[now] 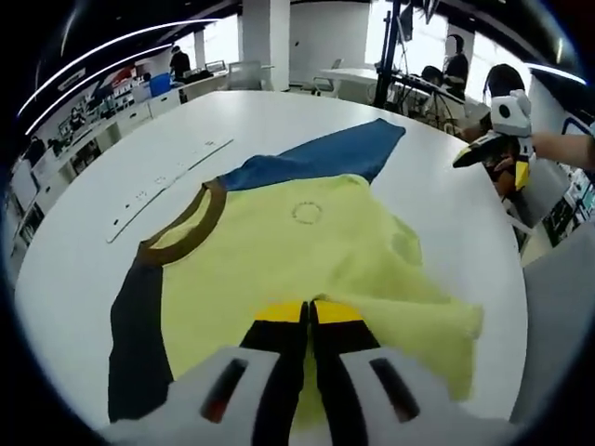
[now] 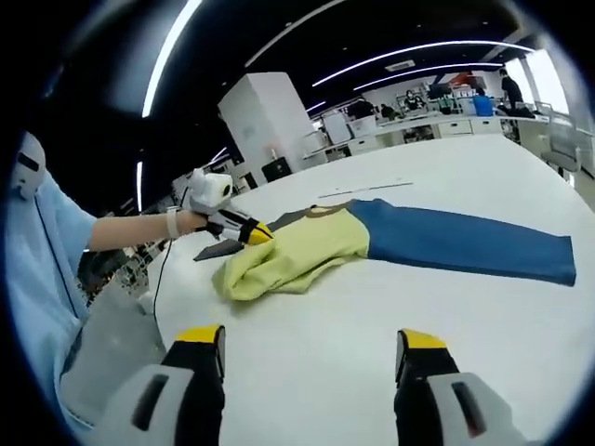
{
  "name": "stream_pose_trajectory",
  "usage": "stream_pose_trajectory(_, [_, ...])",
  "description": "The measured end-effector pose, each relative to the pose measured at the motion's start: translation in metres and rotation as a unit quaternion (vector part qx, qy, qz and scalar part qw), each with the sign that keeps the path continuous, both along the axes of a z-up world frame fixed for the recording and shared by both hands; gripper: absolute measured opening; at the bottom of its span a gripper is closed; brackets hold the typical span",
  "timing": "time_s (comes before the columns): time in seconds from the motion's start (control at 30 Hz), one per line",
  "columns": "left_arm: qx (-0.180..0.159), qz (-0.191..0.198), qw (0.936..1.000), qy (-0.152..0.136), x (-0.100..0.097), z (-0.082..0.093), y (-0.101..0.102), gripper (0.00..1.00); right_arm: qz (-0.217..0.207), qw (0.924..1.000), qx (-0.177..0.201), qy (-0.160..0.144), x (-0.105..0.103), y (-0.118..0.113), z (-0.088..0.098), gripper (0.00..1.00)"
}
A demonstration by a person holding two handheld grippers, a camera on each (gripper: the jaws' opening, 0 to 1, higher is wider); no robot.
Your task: Fold the garment on the visible template until the final outline fits inside the template.
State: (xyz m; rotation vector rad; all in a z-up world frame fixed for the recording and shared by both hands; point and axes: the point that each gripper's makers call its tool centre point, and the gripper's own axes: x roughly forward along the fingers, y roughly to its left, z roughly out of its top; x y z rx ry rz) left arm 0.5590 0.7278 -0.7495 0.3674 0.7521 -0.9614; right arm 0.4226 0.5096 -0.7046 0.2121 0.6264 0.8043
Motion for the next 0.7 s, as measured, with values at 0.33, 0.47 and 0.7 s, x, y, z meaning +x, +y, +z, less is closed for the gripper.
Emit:
stream_pose_trajectory(0.33, [0.003, -0.002, 0.9999, 0.017, -0.005, -0.018, -0.001, 0.00, -0.001, 1.0000, 0.003, 0.003, 0.002, 0.004, -0.001, 0.75])
stream_pose_trajectory(0.47, [-0.008, 0.008, 0.9998, 0.019, -0.005, -0.017, 0.000, 0.00, -0.003, 1.0000, 0.009, 0.001, 0.003, 0.005, 0.001, 0.75])
stream_pose_trajectory(0.7, [-0.027, 0.002, 0.9996, 0.000, -0.011, 0.002, -0.001, 0.34, -0.002, 0.9999, 0.010, -0.006, 0.002, 0.007, 0.005, 0.75])
